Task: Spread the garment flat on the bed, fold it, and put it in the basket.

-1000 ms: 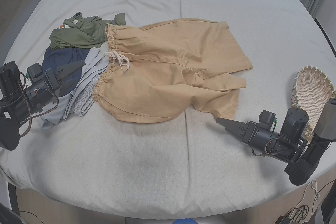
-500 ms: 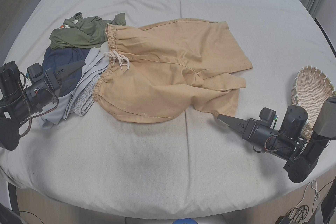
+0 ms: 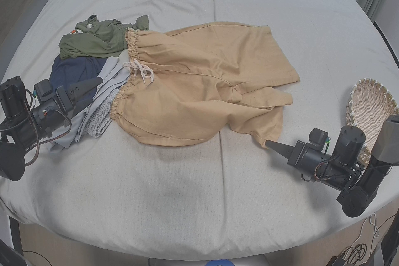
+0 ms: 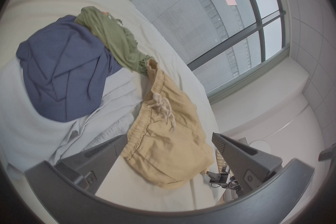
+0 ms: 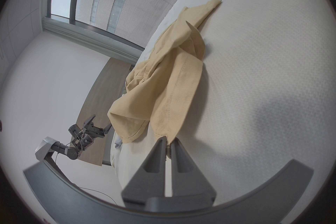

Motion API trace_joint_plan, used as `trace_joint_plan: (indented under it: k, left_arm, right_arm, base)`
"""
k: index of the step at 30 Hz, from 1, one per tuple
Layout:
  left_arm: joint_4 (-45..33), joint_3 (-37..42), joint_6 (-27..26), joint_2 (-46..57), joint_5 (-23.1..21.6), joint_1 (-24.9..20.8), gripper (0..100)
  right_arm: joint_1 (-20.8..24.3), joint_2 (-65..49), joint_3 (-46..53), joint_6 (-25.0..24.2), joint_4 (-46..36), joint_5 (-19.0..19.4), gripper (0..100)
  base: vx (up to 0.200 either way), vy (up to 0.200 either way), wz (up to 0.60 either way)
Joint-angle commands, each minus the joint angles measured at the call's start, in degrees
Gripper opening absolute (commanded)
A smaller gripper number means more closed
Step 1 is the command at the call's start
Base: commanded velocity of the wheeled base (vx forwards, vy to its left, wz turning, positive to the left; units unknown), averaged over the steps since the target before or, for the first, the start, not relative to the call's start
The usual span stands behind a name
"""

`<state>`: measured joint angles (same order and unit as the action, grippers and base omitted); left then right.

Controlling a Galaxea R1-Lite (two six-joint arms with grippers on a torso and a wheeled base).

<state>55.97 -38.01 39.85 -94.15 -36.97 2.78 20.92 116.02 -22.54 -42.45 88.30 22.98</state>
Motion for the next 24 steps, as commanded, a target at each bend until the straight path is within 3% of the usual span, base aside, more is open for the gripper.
trace_joint_plan:
  k: [1,24]
  left_arm:
    - [0.3,1.6,-0.8,-2.4,-0.1,0.0,100]
    - [11.7,4.5,-1.6,-16.3,2.4,-2.2,100]
  right_arm:
    - [0.0,-0.1,0.4,0.0,0.0,0.0,0]
    - [1.0,-2.6,1.8,0.0,0.0,0.1,0]
  base:
    - [0.0,0.0,0.0]
    - [0.0,0.0,0.0]
